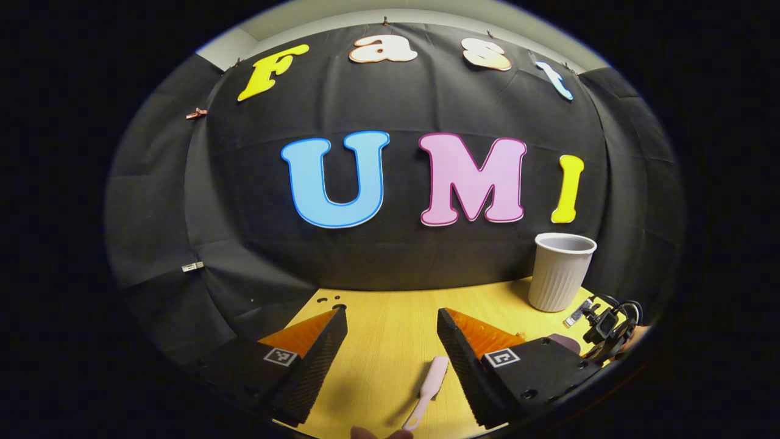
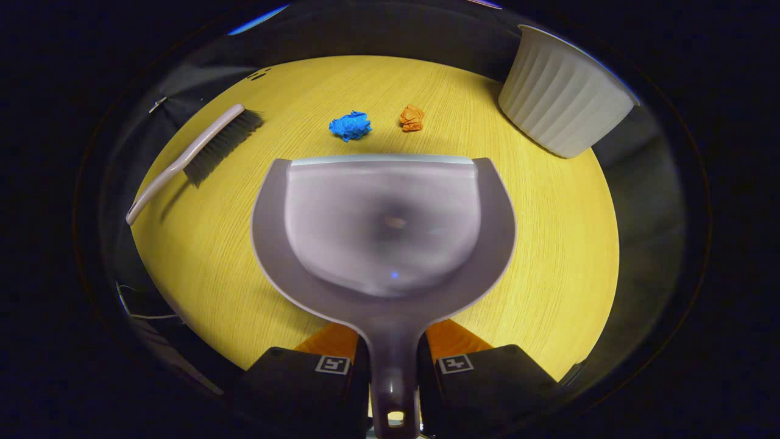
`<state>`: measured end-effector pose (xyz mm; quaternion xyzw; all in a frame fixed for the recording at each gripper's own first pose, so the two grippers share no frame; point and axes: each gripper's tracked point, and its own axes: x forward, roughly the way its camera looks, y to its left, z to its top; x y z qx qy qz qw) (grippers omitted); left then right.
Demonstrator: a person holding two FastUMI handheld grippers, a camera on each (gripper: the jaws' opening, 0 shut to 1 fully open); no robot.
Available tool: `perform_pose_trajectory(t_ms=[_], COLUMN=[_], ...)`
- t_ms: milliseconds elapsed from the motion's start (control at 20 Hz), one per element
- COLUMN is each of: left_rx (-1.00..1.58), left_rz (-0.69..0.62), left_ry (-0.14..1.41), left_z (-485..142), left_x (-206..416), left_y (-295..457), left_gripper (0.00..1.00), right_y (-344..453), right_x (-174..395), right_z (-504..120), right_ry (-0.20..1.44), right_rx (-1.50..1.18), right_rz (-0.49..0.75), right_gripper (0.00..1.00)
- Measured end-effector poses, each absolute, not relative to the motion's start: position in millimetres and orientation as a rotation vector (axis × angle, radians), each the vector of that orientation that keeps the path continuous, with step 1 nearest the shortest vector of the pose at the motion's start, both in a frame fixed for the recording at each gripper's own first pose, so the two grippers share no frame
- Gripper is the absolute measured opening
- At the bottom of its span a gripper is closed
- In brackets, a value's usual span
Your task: Pick up the small broom and dustpan from the desktop, sweep the trash into the dustpan with the broom, and then empty the trash into the garbage bin.
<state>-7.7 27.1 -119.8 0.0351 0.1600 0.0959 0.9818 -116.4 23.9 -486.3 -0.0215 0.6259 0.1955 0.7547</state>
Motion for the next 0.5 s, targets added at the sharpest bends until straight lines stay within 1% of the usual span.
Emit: perform_pose_trajectory(t_ms=[50, 100, 150, 250, 400, 450, 500], left_rx=[0.073, 0.071, 0.065, 0.052, 0.045, 0.044, 0.043], left_rz=[0.194, 0.187, 0.169, 0.123, 0.045, 0.024, 0.005], left_ry=[0.342, 0.364, 0.394, 0.474, 0.642, 0.702, 0.756], left_z=[-127, -135, -145, -171, -223, -240, -256], left_x=[-5, -5, -4, -2, -8, -13, -17], left_y=[27, 24, 20, 13, -1, -5, -6], left_gripper=[0.95, 0.95, 0.95, 0.95, 0.95, 0.95, 0.95], right_y=[24, 25, 25, 25, 22, 20, 17], right_x=[-117, -116, -117, -118, -118, -119, -120], right_z=[-483, -478, -472, -468, -467, -468, -469], right_ry=[1.355, 1.338, 1.324, 1.312, 1.300, 1.290, 1.280], right_rx=[-0.038, -0.026, -0.014, 0.008, 0.016, 0.002, -0.020], right_rz=[0.436, 0.450, 0.461, 0.475, 0.483, 0.486, 0.491], right_gripper=[0.36, 0.31, 0.37, 0.36, 0.36, 0.31, 0.36])
